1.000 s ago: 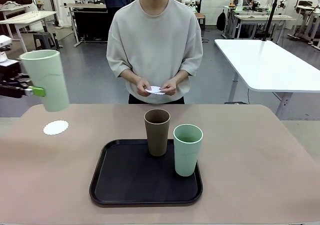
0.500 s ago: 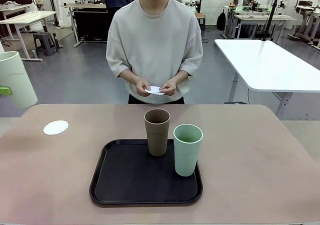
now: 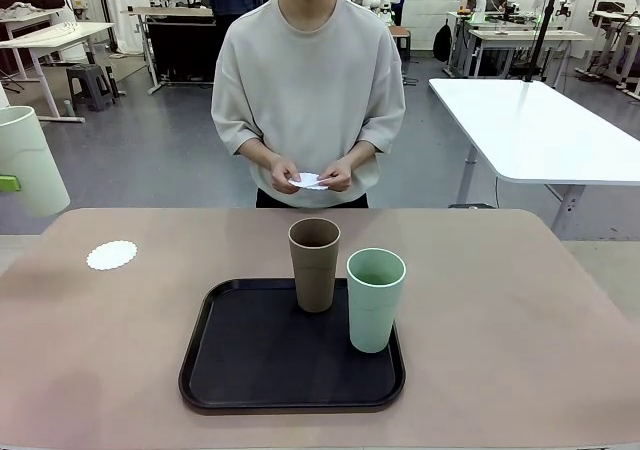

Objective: Place coasters on the table and set cups on them.
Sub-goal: Pick up one Reusable plastic cup and place it on a coaster set by the human.

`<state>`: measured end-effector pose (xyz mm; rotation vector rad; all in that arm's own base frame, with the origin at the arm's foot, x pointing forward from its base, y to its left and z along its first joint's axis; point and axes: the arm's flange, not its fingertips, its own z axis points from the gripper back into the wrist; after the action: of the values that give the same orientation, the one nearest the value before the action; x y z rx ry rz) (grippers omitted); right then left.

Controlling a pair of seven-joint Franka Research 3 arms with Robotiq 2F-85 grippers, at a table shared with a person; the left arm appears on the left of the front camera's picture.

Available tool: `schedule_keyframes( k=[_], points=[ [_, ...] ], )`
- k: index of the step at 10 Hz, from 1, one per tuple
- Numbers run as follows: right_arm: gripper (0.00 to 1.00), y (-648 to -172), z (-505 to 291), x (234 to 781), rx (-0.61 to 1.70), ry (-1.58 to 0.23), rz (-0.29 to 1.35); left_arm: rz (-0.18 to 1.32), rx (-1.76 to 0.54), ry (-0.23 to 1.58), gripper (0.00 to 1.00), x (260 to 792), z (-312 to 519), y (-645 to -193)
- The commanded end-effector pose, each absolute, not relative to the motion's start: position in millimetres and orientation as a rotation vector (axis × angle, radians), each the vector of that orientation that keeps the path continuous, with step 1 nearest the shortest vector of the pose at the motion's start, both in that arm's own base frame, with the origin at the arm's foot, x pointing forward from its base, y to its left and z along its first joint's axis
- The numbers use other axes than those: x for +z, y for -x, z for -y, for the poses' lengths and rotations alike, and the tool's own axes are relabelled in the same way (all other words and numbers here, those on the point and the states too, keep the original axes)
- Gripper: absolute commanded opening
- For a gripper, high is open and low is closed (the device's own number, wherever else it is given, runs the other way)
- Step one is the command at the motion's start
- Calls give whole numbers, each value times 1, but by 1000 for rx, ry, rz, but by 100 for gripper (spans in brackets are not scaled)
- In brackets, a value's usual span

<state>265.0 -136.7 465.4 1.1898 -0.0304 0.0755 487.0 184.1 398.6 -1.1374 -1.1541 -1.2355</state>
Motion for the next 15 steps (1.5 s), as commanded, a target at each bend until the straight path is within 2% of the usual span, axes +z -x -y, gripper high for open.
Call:
schedule_keyframes(
  k=[1, 3, 7, 11, 15],
  points=[
    [100, -265, 137, 465, 79, -1202, 38, 1158, -1232, 1144, 85, 398, -189, -486],
    [100, -265, 137, 465, 79, -1202, 38, 1153, -1230, 1138, 85, 396, -186, -487],
    [100, -265, 137, 465, 79, -1202, 38, 1089, -1223, 1198, 85, 344, -173, -537],
    [100, -265, 137, 465, 79, -1202, 38, 1113, -1215, 1164, 85, 297, -174, -560],
    [100, -265, 137, 465, 79, -1202, 38, 1144, -1225, 1167, 85, 274, -176, -582]
  ],
)
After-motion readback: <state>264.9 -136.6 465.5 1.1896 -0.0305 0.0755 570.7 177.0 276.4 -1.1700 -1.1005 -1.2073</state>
